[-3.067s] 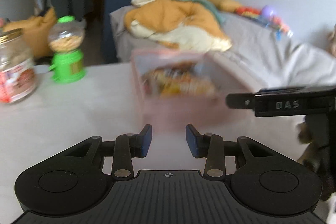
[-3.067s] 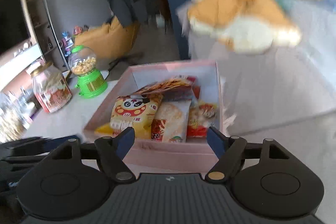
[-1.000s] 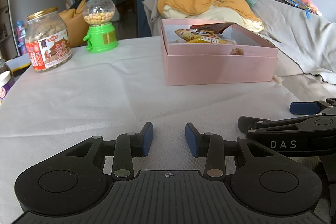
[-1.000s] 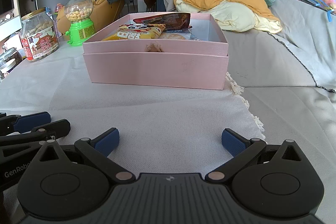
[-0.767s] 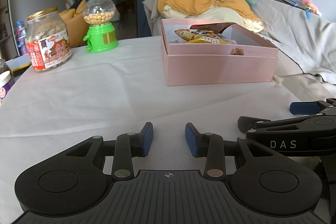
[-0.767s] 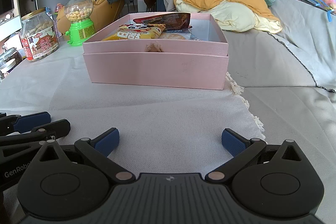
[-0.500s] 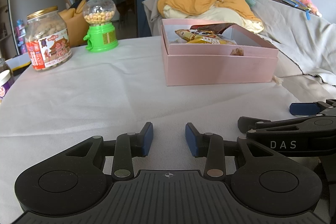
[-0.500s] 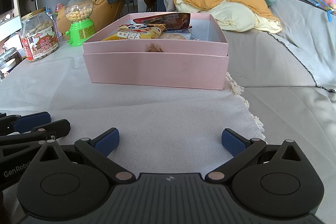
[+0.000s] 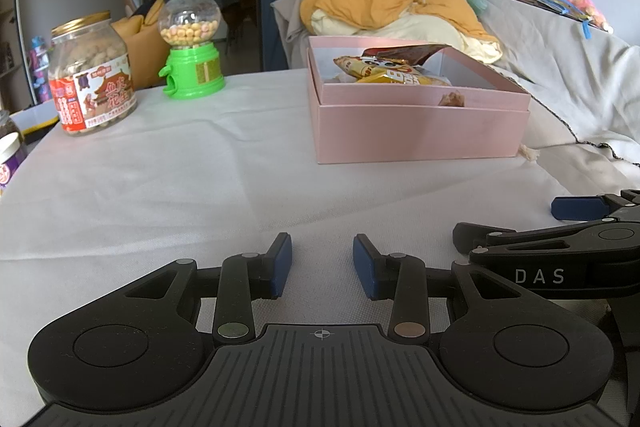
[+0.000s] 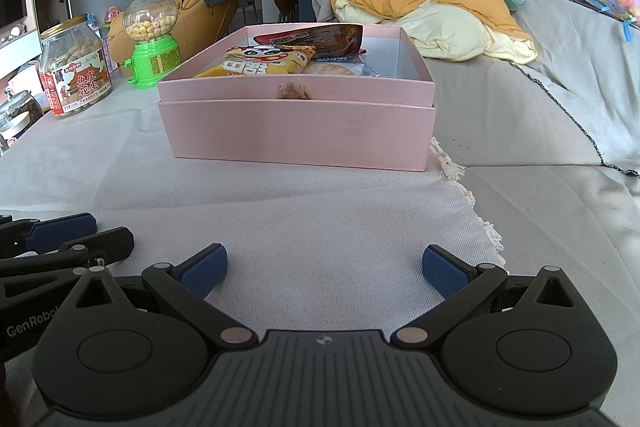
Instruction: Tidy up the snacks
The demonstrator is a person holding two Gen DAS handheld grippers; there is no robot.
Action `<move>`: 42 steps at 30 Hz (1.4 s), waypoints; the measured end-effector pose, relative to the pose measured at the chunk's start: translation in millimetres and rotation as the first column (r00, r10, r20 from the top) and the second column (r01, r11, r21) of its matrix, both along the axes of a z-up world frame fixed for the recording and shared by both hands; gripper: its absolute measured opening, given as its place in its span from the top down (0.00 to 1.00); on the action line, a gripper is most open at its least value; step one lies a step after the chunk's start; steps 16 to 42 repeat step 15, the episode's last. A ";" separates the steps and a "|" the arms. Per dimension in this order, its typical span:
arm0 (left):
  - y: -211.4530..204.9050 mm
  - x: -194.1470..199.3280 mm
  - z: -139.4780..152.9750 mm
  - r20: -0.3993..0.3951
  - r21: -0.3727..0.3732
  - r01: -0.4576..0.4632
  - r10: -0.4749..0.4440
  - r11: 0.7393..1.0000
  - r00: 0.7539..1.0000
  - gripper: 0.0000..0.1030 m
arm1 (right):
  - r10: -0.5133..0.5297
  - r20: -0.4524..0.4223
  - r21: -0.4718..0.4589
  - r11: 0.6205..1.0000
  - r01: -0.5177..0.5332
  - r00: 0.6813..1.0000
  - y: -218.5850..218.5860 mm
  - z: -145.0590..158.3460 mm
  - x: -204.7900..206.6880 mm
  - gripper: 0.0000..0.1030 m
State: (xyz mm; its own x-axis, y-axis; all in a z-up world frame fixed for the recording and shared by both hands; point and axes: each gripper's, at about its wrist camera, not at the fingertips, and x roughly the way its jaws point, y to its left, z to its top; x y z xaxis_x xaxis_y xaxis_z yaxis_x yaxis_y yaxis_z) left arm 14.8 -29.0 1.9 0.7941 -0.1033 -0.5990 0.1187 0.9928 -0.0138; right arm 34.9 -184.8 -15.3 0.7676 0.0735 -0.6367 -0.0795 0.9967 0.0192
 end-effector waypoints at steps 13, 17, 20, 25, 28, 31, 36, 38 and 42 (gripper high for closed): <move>0.7 0.0 -0.1 0.000 -0.007 0.000 0.000 1.000 1.000 0.60 | 0.000 0.000 0.000 1.000 0.000 1.000 0.0 0.0 -0.1 0.00; 0.9 -0.4 -0.1 0.001 -0.012 0.000 0.000 1.000 1.000 0.60 | 0.000 0.000 0.000 1.000 0.000 1.000 -0.1 0.0 0.0 0.00; 0.9 -0.4 -0.1 0.001 -0.012 0.000 0.000 1.000 1.000 0.60 | 0.000 0.000 0.000 1.000 0.000 1.000 -0.1 0.0 0.0 0.00; 0.9 -0.4 -0.1 0.001 -0.012 0.000 0.000 1.000 1.000 0.60 | 0.000 0.000 0.000 1.000 0.000 1.000 -0.1 0.0 0.0 0.00; 0.9 -0.4 -0.1 0.001 -0.012 0.000 0.000 1.000 1.000 0.60 | 0.000 0.000 0.000 1.000 0.000 1.000 -0.1 0.0 0.0 0.00; 0.9 -0.4 -0.1 0.001 -0.012 0.000 0.000 1.000 1.000 0.60 | 0.000 0.000 0.000 1.000 0.000 1.000 -0.1 0.0 0.0 0.00; 0.9 -0.4 -0.1 0.001 -0.012 0.000 0.000 1.000 1.000 0.60 | 0.000 0.000 0.000 1.000 0.000 1.000 -0.1 0.0 0.0 0.00; 0.9 -0.4 -0.1 0.001 -0.012 0.000 0.000 1.000 1.000 0.60 | 0.000 0.000 0.000 1.000 0.000 1.000 -0.1 0.0 0.0 0.00; 0.9 -0.4 -0.1 0.001 -0.012 0.000 0.000 1.000 1.000 0.60 | 0.000 0.000 0.000 1.000 0.000 1.000 -0.1 0.0 0.0 0.00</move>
